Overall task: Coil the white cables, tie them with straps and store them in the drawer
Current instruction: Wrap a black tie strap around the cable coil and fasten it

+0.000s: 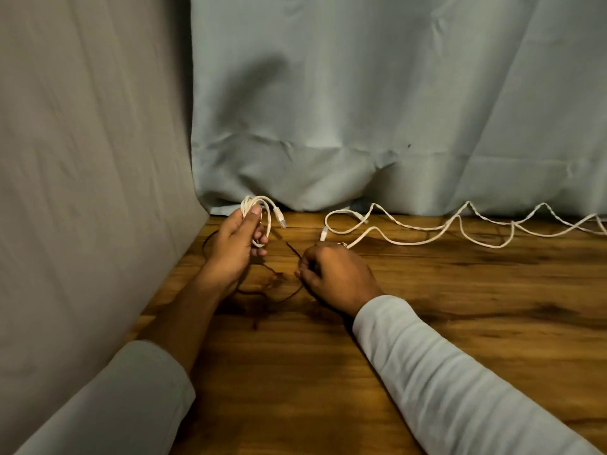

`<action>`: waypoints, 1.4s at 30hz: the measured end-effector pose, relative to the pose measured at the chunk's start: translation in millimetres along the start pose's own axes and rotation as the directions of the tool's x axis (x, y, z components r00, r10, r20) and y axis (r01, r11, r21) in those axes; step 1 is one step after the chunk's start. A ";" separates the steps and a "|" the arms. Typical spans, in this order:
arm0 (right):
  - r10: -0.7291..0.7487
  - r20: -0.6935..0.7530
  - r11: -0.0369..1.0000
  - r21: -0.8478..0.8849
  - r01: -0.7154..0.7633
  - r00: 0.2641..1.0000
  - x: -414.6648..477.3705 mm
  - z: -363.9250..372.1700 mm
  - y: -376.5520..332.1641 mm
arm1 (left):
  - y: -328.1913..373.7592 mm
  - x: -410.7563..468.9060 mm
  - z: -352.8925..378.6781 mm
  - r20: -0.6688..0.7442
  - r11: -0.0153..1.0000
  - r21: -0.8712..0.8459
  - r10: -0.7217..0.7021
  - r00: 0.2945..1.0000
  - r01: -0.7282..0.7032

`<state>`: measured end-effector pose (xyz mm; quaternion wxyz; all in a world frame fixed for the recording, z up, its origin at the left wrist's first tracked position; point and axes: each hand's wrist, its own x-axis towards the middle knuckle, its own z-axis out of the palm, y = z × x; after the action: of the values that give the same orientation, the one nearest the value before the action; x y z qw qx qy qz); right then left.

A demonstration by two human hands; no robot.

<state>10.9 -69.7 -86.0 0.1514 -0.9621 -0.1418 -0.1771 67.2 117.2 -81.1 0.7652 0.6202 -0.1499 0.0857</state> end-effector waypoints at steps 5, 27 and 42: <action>0.117 -0.026 0.993 0.030 -0.117 0.993 -23.7 -14.8 18.0 | -5.0 -8.4 11.6 0.053 0.999 0.010 -0.052 0.997 0.051; 0.425 -0.121 0.875 0.307 -0.373 0.897 -54.6 -46.2 71.3 | 2.5 -66.2 83.3 0.564 0.925 -0.005 -0.312 0.765 0.381; 0.623 -0.144 0.660 0.625 -0.418 0.769 -87.9 -60.5 155.5 | 3.1 -55.9 99.3 0.506 0.947 0.046 -0.297 0.810 0.319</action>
<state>-35.1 -251.8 -103.3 0.4929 -0.8259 0.1282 -0.2419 1.5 24.1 -78.5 0.7150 0.6209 -0.2447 -0.2083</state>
